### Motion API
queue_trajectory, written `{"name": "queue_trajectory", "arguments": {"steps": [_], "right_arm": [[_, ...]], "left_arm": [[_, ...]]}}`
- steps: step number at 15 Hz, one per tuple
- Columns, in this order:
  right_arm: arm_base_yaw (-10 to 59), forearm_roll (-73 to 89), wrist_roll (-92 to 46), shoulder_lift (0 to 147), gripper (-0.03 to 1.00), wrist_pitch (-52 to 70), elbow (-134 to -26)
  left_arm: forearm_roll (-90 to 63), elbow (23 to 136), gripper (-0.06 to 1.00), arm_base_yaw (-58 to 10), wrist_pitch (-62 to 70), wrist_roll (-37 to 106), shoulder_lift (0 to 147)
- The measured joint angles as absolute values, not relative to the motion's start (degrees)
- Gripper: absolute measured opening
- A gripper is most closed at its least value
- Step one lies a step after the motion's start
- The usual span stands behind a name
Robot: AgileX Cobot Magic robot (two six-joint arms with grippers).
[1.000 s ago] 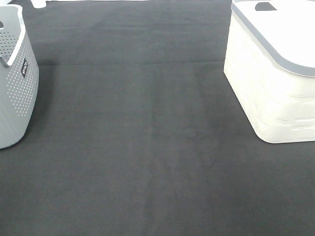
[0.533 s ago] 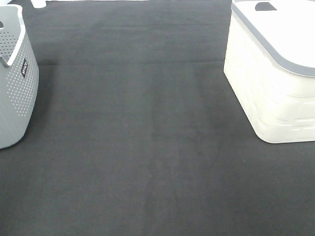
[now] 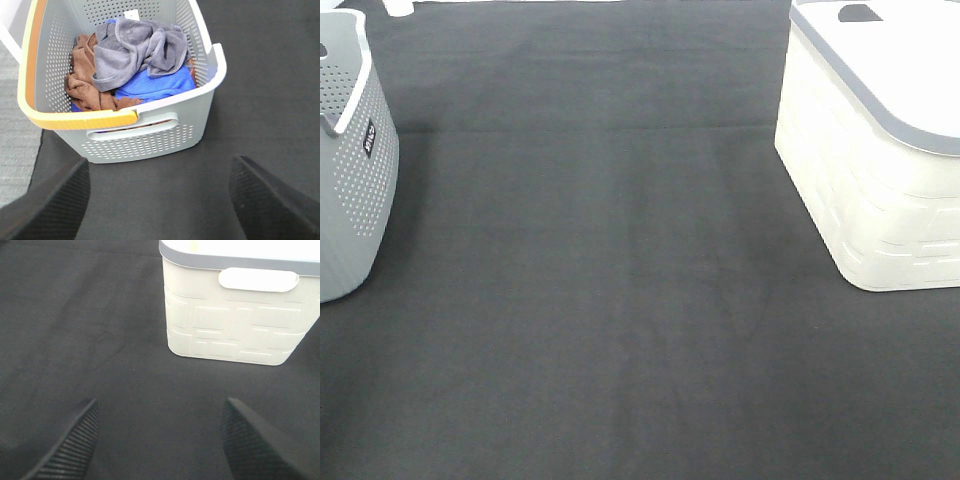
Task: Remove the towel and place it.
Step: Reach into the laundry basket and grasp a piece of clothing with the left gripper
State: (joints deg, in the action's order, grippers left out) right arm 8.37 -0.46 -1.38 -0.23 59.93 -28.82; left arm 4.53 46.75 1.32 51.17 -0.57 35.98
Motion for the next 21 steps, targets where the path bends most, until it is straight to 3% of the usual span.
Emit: {"name": "queue_trajectory", "arguments": {"steps": [16, 21], "right_arm": [[8.4, -0.5, -1.4, -0.2, 0.69, 59.9, -28.8], [8.4, -0.5, -1.4, -0.2, 0.69, 59.9, -28.8]], "left_arm": [[7.4, 86.5, 0.72, 1.3, 60.8, 9.7, 83.2], [0.4, 95.5, 0.72, 9.7, 63.2, 15.3, 95.8]]}}
